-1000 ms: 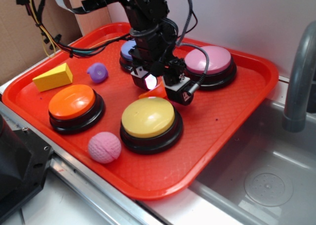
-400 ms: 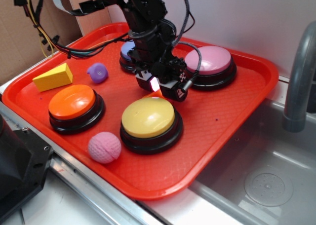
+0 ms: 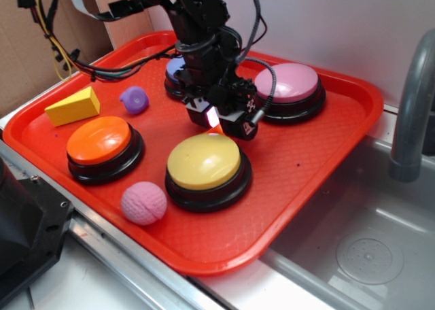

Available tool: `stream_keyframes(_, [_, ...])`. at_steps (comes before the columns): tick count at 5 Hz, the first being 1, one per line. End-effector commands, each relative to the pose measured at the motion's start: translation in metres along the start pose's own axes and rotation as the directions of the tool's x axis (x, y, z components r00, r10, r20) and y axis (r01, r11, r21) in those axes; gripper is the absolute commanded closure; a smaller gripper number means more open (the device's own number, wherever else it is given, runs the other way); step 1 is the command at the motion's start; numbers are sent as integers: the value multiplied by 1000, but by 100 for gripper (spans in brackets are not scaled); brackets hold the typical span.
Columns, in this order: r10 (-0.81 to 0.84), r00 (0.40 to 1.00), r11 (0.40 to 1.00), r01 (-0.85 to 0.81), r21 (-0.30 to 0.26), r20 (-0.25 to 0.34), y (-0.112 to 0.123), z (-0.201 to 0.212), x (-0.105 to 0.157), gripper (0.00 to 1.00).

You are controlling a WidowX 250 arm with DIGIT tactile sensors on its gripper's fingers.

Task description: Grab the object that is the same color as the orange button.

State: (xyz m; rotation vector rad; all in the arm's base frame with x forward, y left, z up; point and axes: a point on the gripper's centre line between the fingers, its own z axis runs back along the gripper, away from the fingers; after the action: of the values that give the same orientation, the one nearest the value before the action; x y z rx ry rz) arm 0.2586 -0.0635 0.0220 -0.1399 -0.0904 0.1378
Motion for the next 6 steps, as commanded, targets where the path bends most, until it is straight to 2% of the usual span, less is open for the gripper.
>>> stream_keyframes(1, [129,991,991,-130,16,36,8,53,7,100])
stream_keyframes(2, [171,984,985,-171,1,47,13,76,5,100])
stream_keyframes(4, [273,962,962,-272,-22,23,34,128,-17,100])
stream_keyframes(5, [306,952,952,-306,-22,-10,46,148,-25,100])
stream_keyframes(6, [308,950,951,-308,14,-53,51,153,-29,100])
